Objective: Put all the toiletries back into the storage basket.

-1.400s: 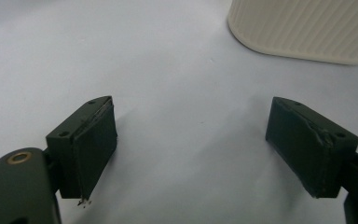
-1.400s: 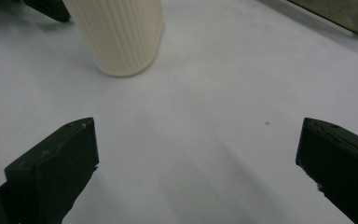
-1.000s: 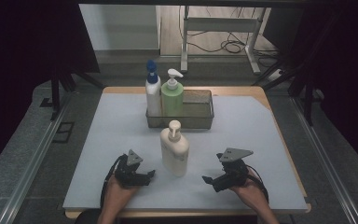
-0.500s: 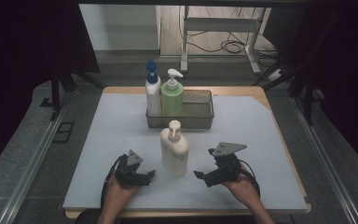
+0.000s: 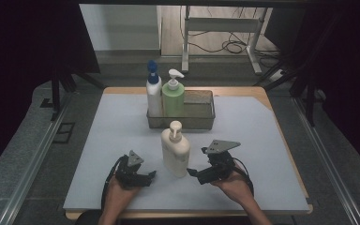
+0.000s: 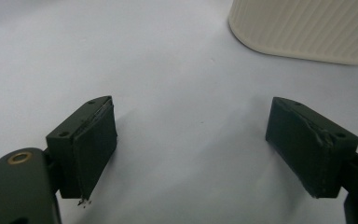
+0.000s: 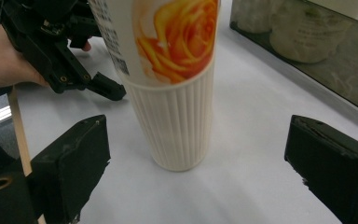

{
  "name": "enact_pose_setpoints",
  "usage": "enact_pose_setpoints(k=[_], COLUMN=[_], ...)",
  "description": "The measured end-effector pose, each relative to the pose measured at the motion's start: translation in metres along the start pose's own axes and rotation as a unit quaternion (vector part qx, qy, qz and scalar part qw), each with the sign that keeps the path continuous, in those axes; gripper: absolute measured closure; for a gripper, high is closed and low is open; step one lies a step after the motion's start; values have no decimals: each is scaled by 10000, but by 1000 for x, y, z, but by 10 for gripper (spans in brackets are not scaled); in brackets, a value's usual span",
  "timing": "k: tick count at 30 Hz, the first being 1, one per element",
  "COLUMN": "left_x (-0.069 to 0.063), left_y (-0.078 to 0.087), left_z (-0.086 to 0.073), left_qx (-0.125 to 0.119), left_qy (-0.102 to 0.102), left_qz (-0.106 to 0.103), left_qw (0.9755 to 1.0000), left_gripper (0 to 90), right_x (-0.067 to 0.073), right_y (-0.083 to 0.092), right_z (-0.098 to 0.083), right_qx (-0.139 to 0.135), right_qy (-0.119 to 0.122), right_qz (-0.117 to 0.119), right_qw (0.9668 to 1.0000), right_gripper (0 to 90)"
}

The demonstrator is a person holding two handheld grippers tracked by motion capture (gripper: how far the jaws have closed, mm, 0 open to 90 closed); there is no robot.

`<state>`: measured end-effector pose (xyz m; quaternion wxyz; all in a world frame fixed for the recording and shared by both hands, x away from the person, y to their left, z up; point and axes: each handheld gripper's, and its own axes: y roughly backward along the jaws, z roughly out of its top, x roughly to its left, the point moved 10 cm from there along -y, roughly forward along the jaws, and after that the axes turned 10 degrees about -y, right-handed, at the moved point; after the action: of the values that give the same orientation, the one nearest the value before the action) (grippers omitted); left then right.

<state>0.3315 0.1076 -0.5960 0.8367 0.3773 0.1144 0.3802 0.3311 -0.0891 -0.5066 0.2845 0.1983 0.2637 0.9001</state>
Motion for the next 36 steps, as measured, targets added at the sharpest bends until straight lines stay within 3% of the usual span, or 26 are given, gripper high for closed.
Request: enact_pose_setpoints(k=[23,36], left_x=[0,0], left_y=[0,0], left_z=[0,0], left_qx=[5,9], left_qy=[-3,-2], left_qz=[-2,-6], left_qw=[10000,10000], left_gripper=[160,160], right_x=[18,23], right_y=[-23,-39], right_z=[27,40], right_qx=[26,14], right_qy=[117,129], right_qz=[-14,-176], right_qw=[9999,9998], right_gripper=[134,174])
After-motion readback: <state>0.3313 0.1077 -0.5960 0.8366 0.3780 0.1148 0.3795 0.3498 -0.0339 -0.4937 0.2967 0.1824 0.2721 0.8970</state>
